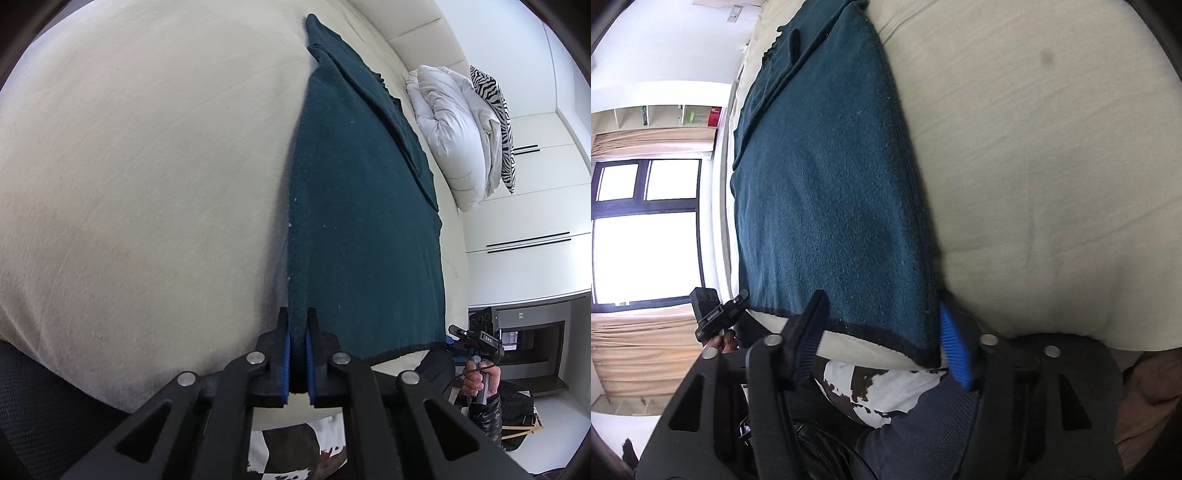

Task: Fold small clothes
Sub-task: 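Close both grippers on the sweater hem edge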

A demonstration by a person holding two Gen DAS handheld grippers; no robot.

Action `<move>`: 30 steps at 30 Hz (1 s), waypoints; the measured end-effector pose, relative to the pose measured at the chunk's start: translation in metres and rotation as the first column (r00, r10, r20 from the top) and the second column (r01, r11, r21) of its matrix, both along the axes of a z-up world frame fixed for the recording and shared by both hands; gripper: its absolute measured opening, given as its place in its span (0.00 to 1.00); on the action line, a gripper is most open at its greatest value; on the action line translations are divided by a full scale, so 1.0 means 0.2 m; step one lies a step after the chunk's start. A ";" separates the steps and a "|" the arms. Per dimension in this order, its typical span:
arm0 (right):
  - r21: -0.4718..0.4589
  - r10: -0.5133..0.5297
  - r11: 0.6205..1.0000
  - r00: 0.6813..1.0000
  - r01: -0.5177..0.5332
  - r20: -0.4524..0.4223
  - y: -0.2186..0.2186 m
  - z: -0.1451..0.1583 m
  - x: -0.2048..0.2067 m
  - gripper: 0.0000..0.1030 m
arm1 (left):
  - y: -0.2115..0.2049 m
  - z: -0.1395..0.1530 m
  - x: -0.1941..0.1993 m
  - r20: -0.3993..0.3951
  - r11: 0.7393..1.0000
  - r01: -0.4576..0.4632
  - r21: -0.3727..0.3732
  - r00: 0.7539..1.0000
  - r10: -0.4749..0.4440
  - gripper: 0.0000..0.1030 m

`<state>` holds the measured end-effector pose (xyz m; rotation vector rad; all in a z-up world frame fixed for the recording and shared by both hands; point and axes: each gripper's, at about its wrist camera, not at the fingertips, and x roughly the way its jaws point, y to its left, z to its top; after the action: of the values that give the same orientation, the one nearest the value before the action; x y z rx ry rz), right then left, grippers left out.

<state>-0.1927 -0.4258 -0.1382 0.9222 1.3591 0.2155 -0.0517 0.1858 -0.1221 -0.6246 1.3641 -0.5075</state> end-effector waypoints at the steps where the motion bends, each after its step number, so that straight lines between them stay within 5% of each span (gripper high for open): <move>1: 0.004 0.000 1.000 1.000 0.000 -0.002 0.01 -0.01 0.00 0.48 | 0.01 0.00 0.00 0.000 1.000 -0.001 -0.001 1.000 0.001 0.07; 7: 0.009 0.013 1.000 1.000 -0.013 -0.005 0.05 -0.03 0.02 0.45 | 0.02 0.01 -0.02 0.003 1.000 -0.009 -0.006 1.000 0.009 0.07; 13: -0.002 0.026 1.000 1.000 -0.026 -0.017 0.09 -0.04 0.01 0.27 | 0.01 0.01 -0.02 0.009 1.000 -0.005 -0.008 1.000 0.006 0.06; 24: 0.001 0.008 1.000 1.000 -0.008 0.002 0.12 -0.03 0.00 0.23 | -0.01 0.03 -0.02 0.038 1.000 0.000 -0.007 0.999 0.000 0.06; 30: -0.021 0.008 1.000 1.000 -0.008 0.002 0.12 -0.04 -0.02 0.06 | -0.02 0.03 -0.02 0.047 1.000 0.000 -0.008 0.999 0.000 0.06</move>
<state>-0.1958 -0.4025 -0.1462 0.8984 1.3608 0.2077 -0.0566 0.1827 -0.1165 -0.6160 1.3183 -0.5248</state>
